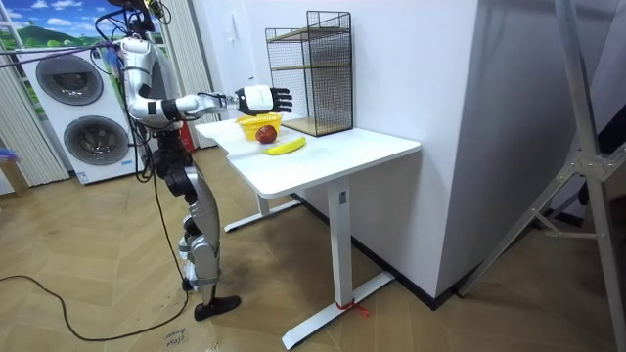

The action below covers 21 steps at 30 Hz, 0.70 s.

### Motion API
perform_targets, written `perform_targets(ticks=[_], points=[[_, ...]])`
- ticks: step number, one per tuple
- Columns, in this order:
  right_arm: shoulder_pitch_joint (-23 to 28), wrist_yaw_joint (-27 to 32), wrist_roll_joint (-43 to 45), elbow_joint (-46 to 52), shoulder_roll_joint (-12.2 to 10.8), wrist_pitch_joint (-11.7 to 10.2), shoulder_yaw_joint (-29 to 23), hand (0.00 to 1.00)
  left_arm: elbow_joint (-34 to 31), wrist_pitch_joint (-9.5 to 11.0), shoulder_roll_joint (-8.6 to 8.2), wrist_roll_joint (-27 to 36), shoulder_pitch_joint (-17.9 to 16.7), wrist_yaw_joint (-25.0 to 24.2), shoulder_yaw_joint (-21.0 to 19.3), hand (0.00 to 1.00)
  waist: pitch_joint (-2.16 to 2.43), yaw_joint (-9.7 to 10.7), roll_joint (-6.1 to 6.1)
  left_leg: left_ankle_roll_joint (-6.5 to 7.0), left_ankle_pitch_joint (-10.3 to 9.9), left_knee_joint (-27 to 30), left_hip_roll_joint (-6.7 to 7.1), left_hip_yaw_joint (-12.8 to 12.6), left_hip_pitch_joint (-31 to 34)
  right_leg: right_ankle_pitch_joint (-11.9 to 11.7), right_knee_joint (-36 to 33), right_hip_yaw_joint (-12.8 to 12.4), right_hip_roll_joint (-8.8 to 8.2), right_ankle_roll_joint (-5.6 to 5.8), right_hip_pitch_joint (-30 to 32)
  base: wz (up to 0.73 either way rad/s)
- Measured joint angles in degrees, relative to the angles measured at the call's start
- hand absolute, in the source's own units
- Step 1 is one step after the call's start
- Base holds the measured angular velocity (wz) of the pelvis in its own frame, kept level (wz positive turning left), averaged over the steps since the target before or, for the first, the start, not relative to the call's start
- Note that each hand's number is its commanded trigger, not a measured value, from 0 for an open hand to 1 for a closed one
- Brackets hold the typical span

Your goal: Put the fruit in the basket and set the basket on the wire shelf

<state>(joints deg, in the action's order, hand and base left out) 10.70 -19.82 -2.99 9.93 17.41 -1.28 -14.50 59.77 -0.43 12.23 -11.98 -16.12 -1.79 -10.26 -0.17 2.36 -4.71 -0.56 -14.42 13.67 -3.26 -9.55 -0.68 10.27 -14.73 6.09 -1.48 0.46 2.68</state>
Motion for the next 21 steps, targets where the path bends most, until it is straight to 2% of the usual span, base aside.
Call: perform_targets(ticks=[5,10,21], points=[[0.1,-2.7,0.9,0.0,0.0,0.3,1.1,0.0,0.1,0.0,0.03,0.0,1.3,-0.2,0.5,0.0,-0.07,-0.9,-0.18,-0.01,0.0,-0.1,-0.04,-0.1,0.2,0.0,-0.1,0.0,0.04,0.0,0.3,-0.02],[0.0,-4.6,1.9,0.0,0.0,1.9,3.8,0.0,0.6,-0.1,0.15,0.0,1.3,-0.5,1.0,0.0,-0.02,-1.5,-0.23,-0.01,0.0,-0.1,-0.08,-0.2,0.4,0.0,0.0,0.0,0.05,0.0,0.6,0.0],[0.0,-5.4,5.3,0.0,-0.1,2.2,4.9,0.0,2.3,-0.5,0.25,0.0,2.6,-1.1,1.6,0.0,0.16,-2.6,0.03,-0.02,0.0,0.2,-0.1,0.0,0.0,0.0,0.2,0.3,0.06,-0.03,0.0,0.01]])
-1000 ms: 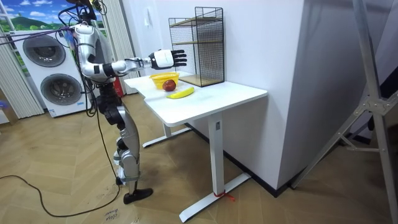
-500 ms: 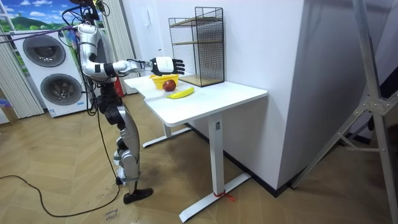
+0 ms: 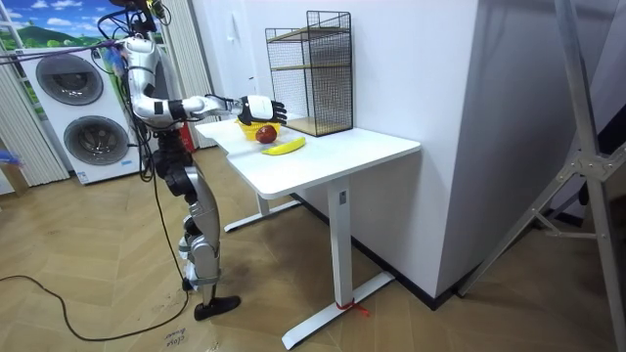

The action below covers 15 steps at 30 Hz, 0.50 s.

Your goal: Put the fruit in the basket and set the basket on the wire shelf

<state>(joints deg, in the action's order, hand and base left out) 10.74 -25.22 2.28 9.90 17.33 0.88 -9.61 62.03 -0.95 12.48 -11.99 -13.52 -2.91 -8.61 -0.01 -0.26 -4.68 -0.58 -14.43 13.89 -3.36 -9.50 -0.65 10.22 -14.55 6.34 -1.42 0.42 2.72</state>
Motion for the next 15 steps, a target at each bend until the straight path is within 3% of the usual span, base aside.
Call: perform_targets(ticks=[15], points=[[0.0,0.1,4.9,-1.2,0.0,0.0,0.0,0.0,0.8,-0.1,0.6,-2.2,0.2,-0.2,0.5,0.0,-0.29,-0.4,-0.13,0.01,0.0,1.1,0.04,0.8,0.1,-0.1,-0.4,1.1,-0.36,-0.13,-0.8,0.02]])
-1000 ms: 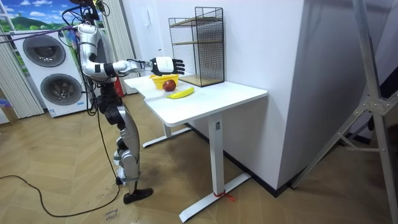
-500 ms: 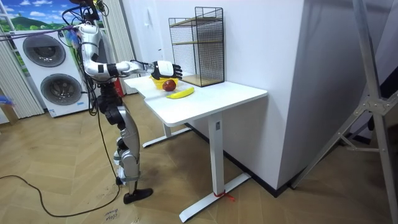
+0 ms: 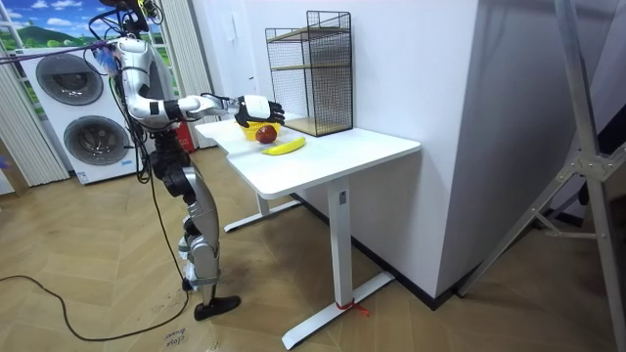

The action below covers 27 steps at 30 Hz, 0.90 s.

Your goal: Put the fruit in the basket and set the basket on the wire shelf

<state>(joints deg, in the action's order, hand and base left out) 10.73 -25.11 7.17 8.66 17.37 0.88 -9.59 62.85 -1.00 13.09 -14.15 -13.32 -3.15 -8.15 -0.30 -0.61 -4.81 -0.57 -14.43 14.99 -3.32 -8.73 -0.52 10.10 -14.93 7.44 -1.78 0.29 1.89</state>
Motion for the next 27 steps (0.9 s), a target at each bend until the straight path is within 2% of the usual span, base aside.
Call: perform_targets(ticks=[3,8,12,18,27], points=[[-0.2,0.0,0.1,-1.1,0.0,0.0,0.3,0.0,0.0,-0.3,0.11,0.0,0.0,0.0,0.7,0.0,-0.08,-0.1,-0.05,0.01,0.0,0.4,-0.03,0.2,0.2,0.0,0.0,0.3,-0.04,0.0,-0.1,0.06],[-0.7,-0.1,0.1,-1.9,0.2,0.1,1.8,0.0,-0.3,-0.3,0.09,-0.1,0.1,0.0,1.7,0.0,-0.49,-0.7,0.59,0.01,0.0,0.4,-0.03,0.7,0.2,0.0,0.1,0.6,0.0,0.0,-0.4,0.03],[-0.7,-0.1,0.1,-3.0,0.3,0.1,1.8,0.0,-0.3,-0.3,0.09,-0.1,0.0,0.0,1.7,0.0,-0.4,-1.5,0.87,0.01,0.0,0.5,0.01,0.9,0.2,0.0,0.2,0.7,-0.01,0.0,-0.5,0.01],[-0.7,-0.1,0.1,-3.0,0.6,0.1,1.9,0.0,-0.3,-0.3,0.09,-0.1,0.1,0.1,1.7,0.0,-0.25,-1.5,1.31,0.01,0.0,0.6,0.02,1.0,0.1,0.0,0.3,0.7,-0.01,-0.01,-0.8,0.0],[-0.7,-0.1,0.1,-3.0,1.3,0.1,1.9,0.0,-0.3,-0.3,0.09,-0.1,0.0,0.1,1.9,0.0,-0.2,-1.6,1.19,0.01,0.0,0.7,0.05,1.0,-0.2,0.0,0.3,0.7,-0.01,0.0,-1.0,0.0]])
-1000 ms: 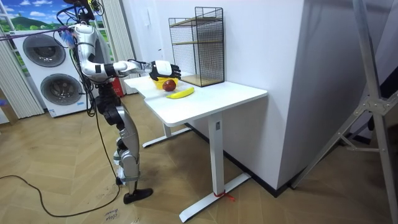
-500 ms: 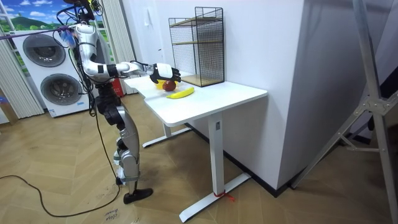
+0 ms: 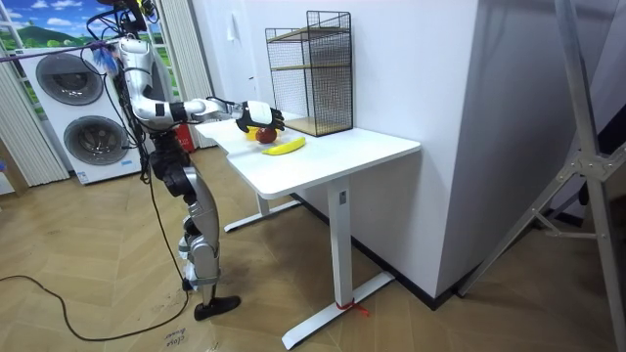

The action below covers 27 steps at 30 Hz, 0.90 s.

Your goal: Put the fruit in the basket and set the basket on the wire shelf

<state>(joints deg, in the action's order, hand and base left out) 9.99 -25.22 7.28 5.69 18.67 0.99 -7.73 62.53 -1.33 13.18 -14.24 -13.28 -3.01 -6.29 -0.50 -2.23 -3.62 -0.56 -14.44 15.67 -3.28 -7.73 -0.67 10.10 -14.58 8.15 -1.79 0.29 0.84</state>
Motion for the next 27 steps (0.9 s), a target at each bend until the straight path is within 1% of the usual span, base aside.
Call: perform_targets(ticks=[4,11,17,23,27], points=[[0.0,0.0,0.0,0.0,0.0,0.0,0.0,0.0,0.0,0.0,-0.01,0.0,0.0,0.0,0.8,0.0,-0.03,0.0,-0.03,0.0,0.0,0.0,0.0,0.0,0.0,0.0,0.0,0.0,0.0,0.0,0.0,0.0],[0.0,0.0,0.0,-0.9,0.0,0.0,0.5,0.0,-0.5,0.0,-0.01,0.0,0.0,0.1,0.8,0.0,-0.1,-0.2,-0.27,0.0,0.0,-0.2,0.0,-0.1,0.0,0.0,0.0,-0.1,-0.01,0.02,0.1,0.0],[0.0,0.1,0.0,-0.9,0.0,0.0,2.1,0.0,-0.7,0.0,-0.01,0.0,0.2,0.1,0.8,0.0,-0.1,-0.4,-0.39,0.0,0.0,-0.3,0.0,-0.1,0.0,0.0,0.1,-0.1,0.01,0.02,0.1,0.0],[0.0,0.1,0.0,-0.9,0.0,0.0,2.1,0.0,-0.8,0.0,-0.29,0.1,0.6,0.2,0.8,0.0,-0.32,-1.2,-0.87,0.0,0.0,-0.9,0.01,-0.1,0.0,0.0,0.1,-0.1,0.01,0.02,0.1,0.0],[-0.6,0.1,0.0,-2.0,-0.1,0.0,2.2,0.0,-0.8,0.0,-0.33,0.1,0.2,0.1,0.9,0.0,-0.25,-1.3,-1.11,0.0,0.0,-0.9,0.03,-0.1,-0.1,0.0,0.3,-0.1,0.03,0.02,0.1,0.0]])
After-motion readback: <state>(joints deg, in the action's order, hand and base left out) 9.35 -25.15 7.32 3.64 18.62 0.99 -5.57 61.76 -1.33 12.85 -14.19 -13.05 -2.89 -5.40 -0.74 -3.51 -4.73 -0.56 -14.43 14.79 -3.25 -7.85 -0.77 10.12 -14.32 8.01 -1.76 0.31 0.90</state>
